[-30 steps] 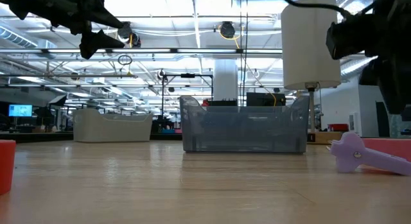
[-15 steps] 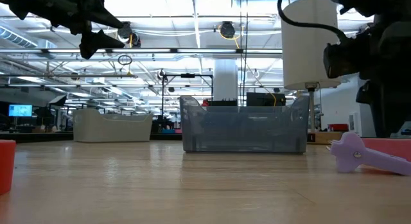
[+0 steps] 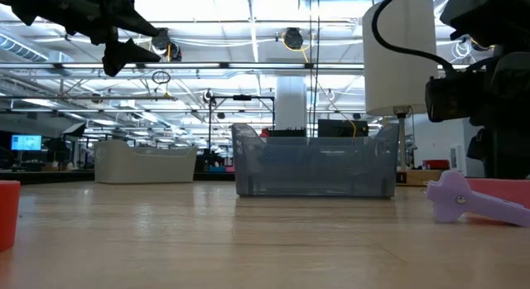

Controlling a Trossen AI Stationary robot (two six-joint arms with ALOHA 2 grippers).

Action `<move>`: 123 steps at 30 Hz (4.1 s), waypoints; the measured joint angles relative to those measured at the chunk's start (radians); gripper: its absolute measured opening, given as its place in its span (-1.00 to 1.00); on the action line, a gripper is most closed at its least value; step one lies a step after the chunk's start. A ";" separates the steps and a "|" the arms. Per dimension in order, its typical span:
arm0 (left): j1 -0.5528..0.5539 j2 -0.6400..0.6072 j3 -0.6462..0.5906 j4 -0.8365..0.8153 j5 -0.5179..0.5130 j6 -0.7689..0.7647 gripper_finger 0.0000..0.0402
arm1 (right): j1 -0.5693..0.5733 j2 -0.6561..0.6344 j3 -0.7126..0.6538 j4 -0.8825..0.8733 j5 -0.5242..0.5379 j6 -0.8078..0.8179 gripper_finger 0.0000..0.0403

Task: Pick and place Stapler, Stapler remover, tape
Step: Put the pink tape into the white bin

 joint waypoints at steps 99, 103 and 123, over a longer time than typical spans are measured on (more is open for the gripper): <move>-0.373 0.610 0.072 0.940 -0.122 -0.184 0.20 | -0.451 0.232 0.435 0.912 0.076 -0.451 -0.83; -0.373 0.612 0.086 0.938 -0.130 -0.184 0.20 | -0.461 0.231 0.435 0.905 0.080 -0.451 -0.83; -0.372 0.738 0.189 0.927 -0.103 -0.213 0.20 | -0.471 0.231 0.434 0.882 0.082 -0.449 -0.83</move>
